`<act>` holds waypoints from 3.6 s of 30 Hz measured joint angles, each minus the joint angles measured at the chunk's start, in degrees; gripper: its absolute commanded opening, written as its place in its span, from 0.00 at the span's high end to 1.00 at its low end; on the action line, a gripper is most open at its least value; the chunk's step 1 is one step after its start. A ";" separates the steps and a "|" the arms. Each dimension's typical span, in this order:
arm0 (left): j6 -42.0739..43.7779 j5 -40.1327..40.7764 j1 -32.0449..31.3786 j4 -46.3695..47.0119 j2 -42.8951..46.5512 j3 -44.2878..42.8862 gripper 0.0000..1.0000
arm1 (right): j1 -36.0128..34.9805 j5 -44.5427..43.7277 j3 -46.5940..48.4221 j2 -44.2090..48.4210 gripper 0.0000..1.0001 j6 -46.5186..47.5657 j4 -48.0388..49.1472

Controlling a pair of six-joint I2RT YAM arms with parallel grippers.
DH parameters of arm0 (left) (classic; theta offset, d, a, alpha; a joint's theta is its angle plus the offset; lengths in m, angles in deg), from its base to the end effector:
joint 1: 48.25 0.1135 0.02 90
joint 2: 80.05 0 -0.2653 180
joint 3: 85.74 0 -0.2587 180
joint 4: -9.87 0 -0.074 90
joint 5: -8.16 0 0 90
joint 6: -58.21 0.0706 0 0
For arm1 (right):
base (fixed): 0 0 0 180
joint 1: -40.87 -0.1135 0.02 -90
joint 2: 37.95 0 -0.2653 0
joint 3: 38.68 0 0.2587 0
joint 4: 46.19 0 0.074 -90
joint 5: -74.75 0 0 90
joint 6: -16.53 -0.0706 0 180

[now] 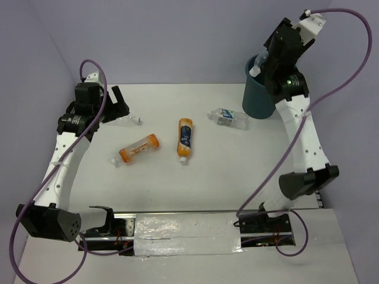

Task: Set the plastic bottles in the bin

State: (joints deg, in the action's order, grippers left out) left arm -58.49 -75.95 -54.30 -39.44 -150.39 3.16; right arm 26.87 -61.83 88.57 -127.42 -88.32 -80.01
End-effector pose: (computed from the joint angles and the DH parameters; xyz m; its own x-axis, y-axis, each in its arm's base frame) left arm 0.2984 -0.0243 0.3861 -0.4314 -0.4037 -0.8068 -0.2000 0.9148 -0.3509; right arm 0.3464 0.0335 0.5457 0.2023 0.2320 -0.9514 0.5017 0.8098 0.3042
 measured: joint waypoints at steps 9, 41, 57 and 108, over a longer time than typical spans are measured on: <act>-0.57 -3.41 0.02 -0.11 -3.39 -0.35 0.01 | 4.90 -8.37 11.06 -15.80 0.43 10.78 6.10; -2.16 -5.11 0.66 -1.81 -7.06 -1.27 0.01 | -12.63 14.16 -6.62 -5.14 0.03 2.05 -6.38; -1.75 -2.36 0.76 -3.06 -2.64 2.82 0.01 | -25.35 39.82 -41.11 -8.63 0.02 -17.38 -7.56; -2.12 -5.22 0.79 -0.17 -4.20 4.28 0.01 | 2.21 11.87 4.00 -10.27 0.48 -8.96 -6.43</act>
State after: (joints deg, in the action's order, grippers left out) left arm -60.61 -81.17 -53.51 -39.61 -154.59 7.44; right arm 29.08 -49.97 92.57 -137.69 -97.28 -86.43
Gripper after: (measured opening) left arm 0.994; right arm 0.577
